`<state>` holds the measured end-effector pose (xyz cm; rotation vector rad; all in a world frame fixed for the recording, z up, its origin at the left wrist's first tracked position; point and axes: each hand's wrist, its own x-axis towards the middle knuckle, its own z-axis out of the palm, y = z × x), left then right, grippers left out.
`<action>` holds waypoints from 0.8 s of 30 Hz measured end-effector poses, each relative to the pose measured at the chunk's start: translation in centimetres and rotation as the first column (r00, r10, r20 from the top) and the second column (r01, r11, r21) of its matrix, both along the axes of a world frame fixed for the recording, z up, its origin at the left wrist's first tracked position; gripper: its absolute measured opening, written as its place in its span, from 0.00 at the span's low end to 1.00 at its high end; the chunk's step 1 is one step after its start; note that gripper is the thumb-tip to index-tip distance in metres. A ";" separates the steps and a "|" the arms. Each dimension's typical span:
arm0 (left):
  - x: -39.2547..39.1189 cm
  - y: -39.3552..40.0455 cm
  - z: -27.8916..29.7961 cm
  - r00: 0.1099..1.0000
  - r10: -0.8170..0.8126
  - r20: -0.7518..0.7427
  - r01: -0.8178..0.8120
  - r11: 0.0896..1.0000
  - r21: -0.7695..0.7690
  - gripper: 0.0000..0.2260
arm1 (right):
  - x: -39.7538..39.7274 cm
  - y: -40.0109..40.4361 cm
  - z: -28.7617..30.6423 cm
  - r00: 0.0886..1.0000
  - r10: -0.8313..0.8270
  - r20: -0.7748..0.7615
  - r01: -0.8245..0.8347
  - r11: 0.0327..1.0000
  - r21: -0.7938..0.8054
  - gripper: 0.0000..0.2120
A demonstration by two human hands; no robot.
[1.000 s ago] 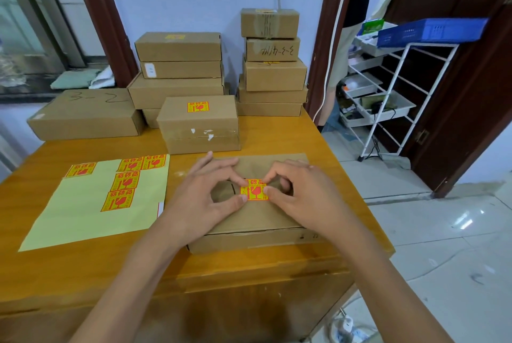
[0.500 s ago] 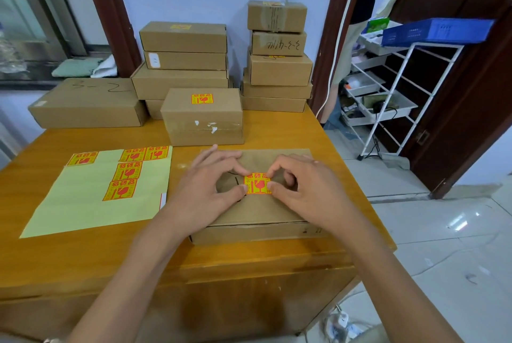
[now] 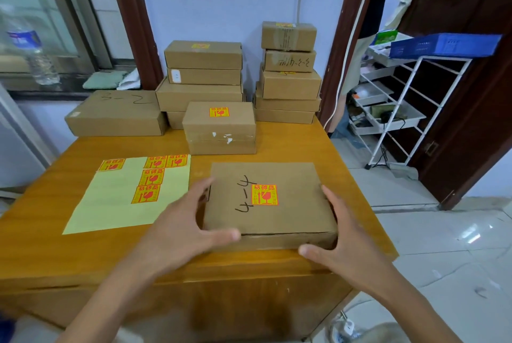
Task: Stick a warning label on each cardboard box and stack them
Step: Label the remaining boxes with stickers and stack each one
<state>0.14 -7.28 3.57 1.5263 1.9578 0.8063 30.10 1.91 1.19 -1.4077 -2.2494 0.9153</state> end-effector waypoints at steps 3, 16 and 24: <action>0.3 0.1 -1.0 0.991 -0.019 -0.130 0.020 1.000 0.004 0.52 | -1.5 0.1 -0.3 0.999 -0.031 -0.042 0.033 0.999 0.041 0.54; -4.3 5.1 -1.3 0.996 0.065 -0.056 -0.060 0.995 0.086 0.47 | -7.3 5.3 0.0 0.994 -0.060 -0.090 0.063 0.997 0.033 0.55; -9.8 4.3 2.1 0.987 0.120 -0.106 -0.100 0.979 0.177 0.48 | -13.3 5.2 5.1 0.997 0.071 0.021 -0.074 0.930 0.360 0.55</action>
